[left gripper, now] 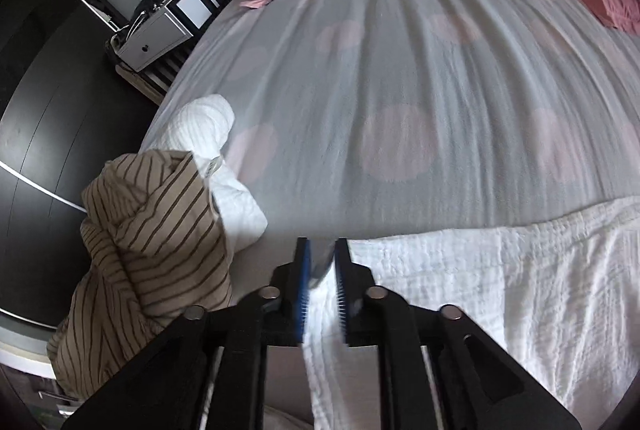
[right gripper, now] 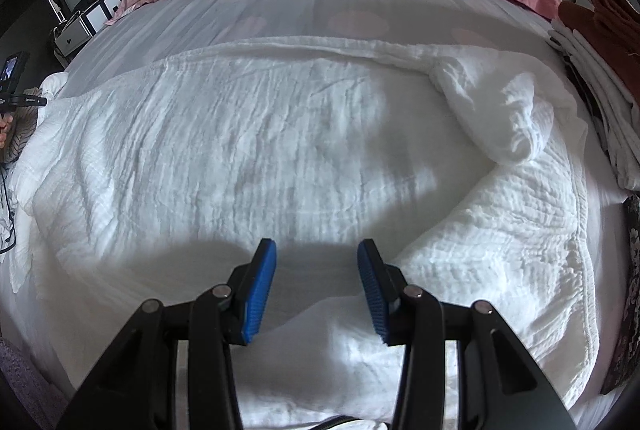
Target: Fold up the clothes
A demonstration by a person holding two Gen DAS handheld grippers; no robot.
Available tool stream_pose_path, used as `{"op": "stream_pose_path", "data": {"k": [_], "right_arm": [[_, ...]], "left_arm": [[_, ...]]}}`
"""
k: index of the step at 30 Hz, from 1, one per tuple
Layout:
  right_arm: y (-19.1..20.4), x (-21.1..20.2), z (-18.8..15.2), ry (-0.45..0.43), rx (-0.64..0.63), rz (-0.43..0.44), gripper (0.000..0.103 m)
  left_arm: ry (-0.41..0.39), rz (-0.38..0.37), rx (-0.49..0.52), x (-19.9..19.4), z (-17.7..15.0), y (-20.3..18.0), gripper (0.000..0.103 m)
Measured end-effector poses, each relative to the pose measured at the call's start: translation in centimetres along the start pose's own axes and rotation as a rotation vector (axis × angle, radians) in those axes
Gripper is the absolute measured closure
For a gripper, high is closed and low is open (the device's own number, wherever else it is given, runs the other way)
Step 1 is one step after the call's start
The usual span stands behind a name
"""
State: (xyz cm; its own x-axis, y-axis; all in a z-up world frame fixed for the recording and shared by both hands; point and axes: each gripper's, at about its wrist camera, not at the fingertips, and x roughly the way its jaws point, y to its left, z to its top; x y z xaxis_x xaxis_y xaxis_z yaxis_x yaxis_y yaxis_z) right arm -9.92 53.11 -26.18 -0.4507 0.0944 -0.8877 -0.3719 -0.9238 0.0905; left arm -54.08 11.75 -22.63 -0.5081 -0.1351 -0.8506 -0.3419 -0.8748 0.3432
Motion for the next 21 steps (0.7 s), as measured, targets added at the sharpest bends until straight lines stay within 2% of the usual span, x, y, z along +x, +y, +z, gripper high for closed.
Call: {"op": "stream_pose_path", "data": {"k": [1, 2, 9, 13, 16, 21], "right_arm": [[0.0, -0.2, 0.0, -0.006, -0.001, 0.001, 0.061], [0.0, -0.4, 0.0, -0.011, -0.001, 0.004, 0.062], [0.1, -2.1, -0.2, -0.047, -0.002, 0.019, 0.061], [0.2, -3.2, -0.3, -0.072, -0.003, 0.022, 0.061], [0.1, -3.9, -0.5, -0.086, 0.001, 0.009, 0.061], [-0.9, -5.4, -0.8, -0.105, 0.029, 0.0, 0.061]], "left_arm": [[-0.008, -0.016, -0.009, -0.8, -0.6, 0.3, 0.063], [-0.009, -0.033, -0.017, -1.6, -1.5, 0.5, 0.061], [0.053, -0.145, -0.111, -5.9, -10.0, 1.9, 0.06], [0.07, -0.21, -0.134, -8.0, -14.8, 1.1, 0.06], [0.059, -0.252, -0.088, -10.3, -18.3, -0.2, 0.06], [0.03, -0.314, 0.097, -14.2, -22.6, -4.3, 0.06]]}}
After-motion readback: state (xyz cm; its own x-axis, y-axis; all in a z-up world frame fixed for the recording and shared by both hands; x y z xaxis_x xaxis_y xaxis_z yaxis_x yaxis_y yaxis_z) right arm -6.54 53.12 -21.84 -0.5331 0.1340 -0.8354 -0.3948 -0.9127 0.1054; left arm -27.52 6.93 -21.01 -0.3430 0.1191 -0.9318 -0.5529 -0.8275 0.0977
